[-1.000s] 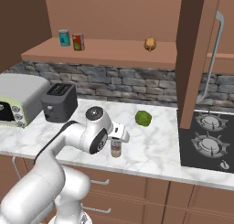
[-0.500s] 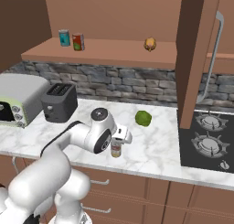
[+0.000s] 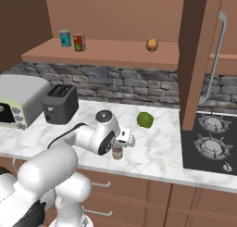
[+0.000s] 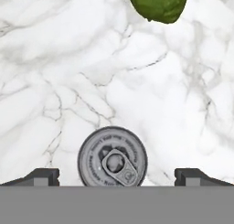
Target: Pick the cans from the counter and place them in their designated side in the cabinet.
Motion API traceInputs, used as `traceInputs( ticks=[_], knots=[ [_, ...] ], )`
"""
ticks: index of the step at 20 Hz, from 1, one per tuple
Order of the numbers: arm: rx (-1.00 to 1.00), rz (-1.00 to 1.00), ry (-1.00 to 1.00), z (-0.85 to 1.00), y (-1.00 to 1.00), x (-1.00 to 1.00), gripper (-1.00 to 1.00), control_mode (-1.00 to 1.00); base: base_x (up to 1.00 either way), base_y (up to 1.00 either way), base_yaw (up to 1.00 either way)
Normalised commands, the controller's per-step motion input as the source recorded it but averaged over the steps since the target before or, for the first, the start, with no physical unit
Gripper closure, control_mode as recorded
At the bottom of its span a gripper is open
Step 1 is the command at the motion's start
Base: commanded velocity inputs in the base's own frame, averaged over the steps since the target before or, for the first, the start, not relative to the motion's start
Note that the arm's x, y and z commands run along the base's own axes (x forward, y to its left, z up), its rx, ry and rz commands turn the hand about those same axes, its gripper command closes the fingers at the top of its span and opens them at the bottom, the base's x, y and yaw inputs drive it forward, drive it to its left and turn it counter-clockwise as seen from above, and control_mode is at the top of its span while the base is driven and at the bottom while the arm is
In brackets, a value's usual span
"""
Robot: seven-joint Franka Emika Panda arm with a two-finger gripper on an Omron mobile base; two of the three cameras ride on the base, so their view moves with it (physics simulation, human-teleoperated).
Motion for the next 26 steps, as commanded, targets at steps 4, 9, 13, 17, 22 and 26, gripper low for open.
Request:
traceInputs(
  ticks=[4,9,13,17,22,26],
  knots=[
    [0.00,0.00,0.03,-0.16,0.00,0.18,-1.00,-1.00,0.00,0.00,0.00],
    [0.00,0.00,0.03,-0.16,-0.02,0.16,-1.00,-1.00,0.00,0.00,0.00],
    [0.00,0.00,0.02,-0.15,-0.06,0.14,-1.00,-1.00,0.00,0.00,0.00],
    [0.00,0.00,0.01,-0.15,-0.07,0.14,-1.00,-1.00,0.00,0.00,0.00],
    [0.00,0.00,0.02,-0.19,-0.02,0.10,1.00,-1.00,0.00,0.00,0.00],
    [0.00,0.00,0.01,-0.10,-0.03,0.02,1.00,-1.00,0.00,0.00,0.00]
  ],
)
